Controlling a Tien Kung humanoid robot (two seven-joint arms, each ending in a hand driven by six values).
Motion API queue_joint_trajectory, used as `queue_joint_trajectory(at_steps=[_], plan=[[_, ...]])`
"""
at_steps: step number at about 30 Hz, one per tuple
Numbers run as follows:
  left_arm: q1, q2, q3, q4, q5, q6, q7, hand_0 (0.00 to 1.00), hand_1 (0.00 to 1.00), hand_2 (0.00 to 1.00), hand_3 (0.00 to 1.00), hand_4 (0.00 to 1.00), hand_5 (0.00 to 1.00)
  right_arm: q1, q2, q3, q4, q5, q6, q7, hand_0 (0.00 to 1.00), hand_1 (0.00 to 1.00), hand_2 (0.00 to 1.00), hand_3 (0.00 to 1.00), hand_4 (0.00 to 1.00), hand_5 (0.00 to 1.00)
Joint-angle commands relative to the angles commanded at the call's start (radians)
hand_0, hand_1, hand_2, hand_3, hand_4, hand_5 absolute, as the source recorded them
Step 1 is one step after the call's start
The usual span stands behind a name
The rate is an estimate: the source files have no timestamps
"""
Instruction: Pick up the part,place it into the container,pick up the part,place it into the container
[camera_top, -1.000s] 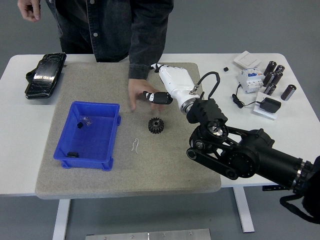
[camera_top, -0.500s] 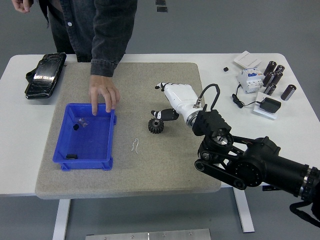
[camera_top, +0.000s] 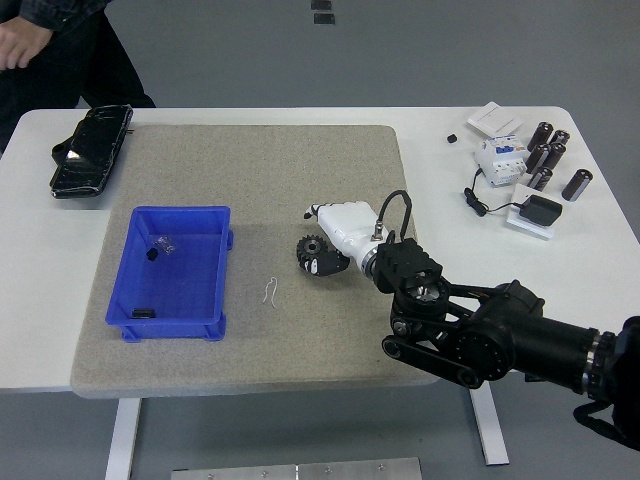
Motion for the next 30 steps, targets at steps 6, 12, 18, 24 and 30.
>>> queue_joint_trajectory(at_steps=[6,12,18,24,30], plan=[[-0.002,0.001,0.003,0.001,-0.003,0.000,-0.004,0.745,0.719,0.717,0.633,0.655,0.414,0.005,0.003,-0.024,-0.013,0.015,0.006,-0.001,0.336,0.537,0.733,0.800,0.856,0.428],[-0.002,0.001,0.004,0.002,-0.005,0.001,-0.006,0.745,0.718,0.717,0.632,0.655,0.415,0.005,0.007,-0.037,-0.014,0.031,-0.009,0.011,0.319,0.472,0.621,0.690,0.804,0.422],[-0.002,0.001,0.004,0.002,-0.004,0.001,-0.007,0.745,0.718,0.717,0.634,0.655,0.416,0.004,0.014,-0.057,-0.015,0.051,-0.029,0.028,0.282,0.425,0.515,0.661,0.603,0.299],[0.000,0.002,0.004,0.002,-0.004,0.001,-0.008,0.745,0.718,0.717,0.629,0.654,0.415,0.001,0.015,-0.074,-0.026,0.065,-0.038,0.038,0.266,0.407,0.470,0.652,0.576,0.180],[0.000,0.002,0.005,0.003,-0.005,0.002,-0.011,0.745,0.718,0.717,0.631,0.652,0.417,0.001,0.012,-0.075,-0.027,0.063,-0.048,0.043,0.289,0.412,0.453,0.600,0.537,0.002]])
